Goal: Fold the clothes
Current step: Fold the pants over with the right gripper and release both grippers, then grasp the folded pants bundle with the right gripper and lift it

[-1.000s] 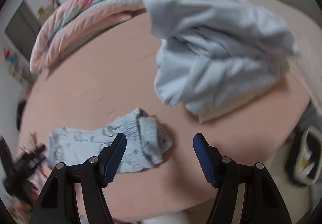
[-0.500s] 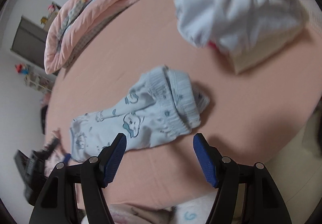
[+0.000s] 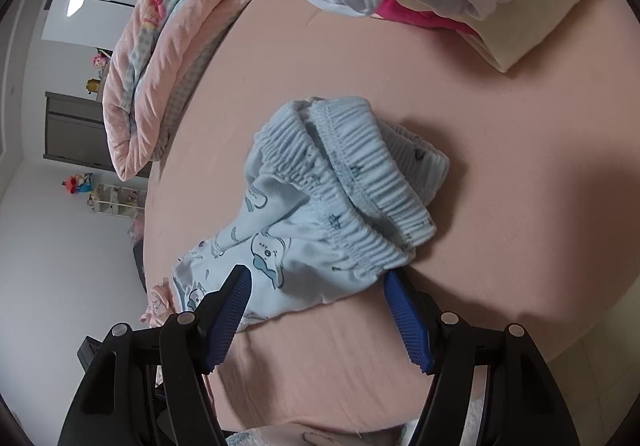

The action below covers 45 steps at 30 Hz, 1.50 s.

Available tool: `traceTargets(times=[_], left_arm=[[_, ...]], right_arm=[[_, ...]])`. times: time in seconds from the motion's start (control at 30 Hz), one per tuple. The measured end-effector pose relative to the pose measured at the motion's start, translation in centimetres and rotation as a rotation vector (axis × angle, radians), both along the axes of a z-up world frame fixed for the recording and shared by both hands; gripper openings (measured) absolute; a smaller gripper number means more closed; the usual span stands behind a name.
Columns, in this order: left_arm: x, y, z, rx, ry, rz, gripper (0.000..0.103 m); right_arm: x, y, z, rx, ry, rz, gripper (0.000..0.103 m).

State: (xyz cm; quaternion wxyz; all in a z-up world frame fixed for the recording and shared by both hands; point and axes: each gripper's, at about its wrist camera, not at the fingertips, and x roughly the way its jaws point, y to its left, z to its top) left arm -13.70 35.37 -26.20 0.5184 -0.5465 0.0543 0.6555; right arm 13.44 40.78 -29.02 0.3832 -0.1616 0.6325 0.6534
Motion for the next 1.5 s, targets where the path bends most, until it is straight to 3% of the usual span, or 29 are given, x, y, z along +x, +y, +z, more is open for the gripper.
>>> traceTargets(times=[0.17, 0.5, 0.6, 0.8, 1.0, 1.13, 1.3, 1.37, 1.5], left_arm=[[0.1, 0.0, -0.1, -0.027, -0.020, 0.005, 0.079], [1.6, -0.3, -1.5, -0.068, -0.196, -0.025, 0.079], [1.6, -0.2, -1.7, -0.079, -0.204, -0.035, 0.079], [-0.2, 0.1, -2.8, -0.056, -0.261, -0.013, 0.079], [-0.6, 1.2, -3.1, -0.064, -0.220, -0.034, 0.079], [-0.4, 2.0, -3.1, -0.068, -0.200, -0.046, 0.079], [-0.9, 1.9, -3.2, -0.057, -0.238, -0.016, 0.079], [-1.0, 1.5, -2.7, -0.071, -0.215, 0.018, 0.079], [-0.7, 1.5, -2.8, -0.081, -0.204, 0.017, 0.079]], right_arm=[[-1.0, 1.3, -0.2, 0.002, 0.010, 0.016, 0.069], [0.1, 0.7, -0.4, -0.013, 0.020, 0.005, 0.069], [0.2, 0.4, -0.7, -0.045, 0.030, 0.012, 0.069], [1.3, 0.4, -2.1, -0.067, 0.113, -0.032, 0.069], [1.4, 0.7, -3.1, -0.080, 0.200, -0.075, 0.069], [1.1, 0.7, -2.9, -0.069, 0.199, -0.078, 0.069], [1.1, 1.1, -3.6, -0.058, 0.246, -0.114, 0.069], [0.8, 1.4, -3.6, -0.046, 0.236, -0.114, 0.068], [-0.1, 1.6, -2.9, 0.011, 0.103, -0.043, 0.048]])
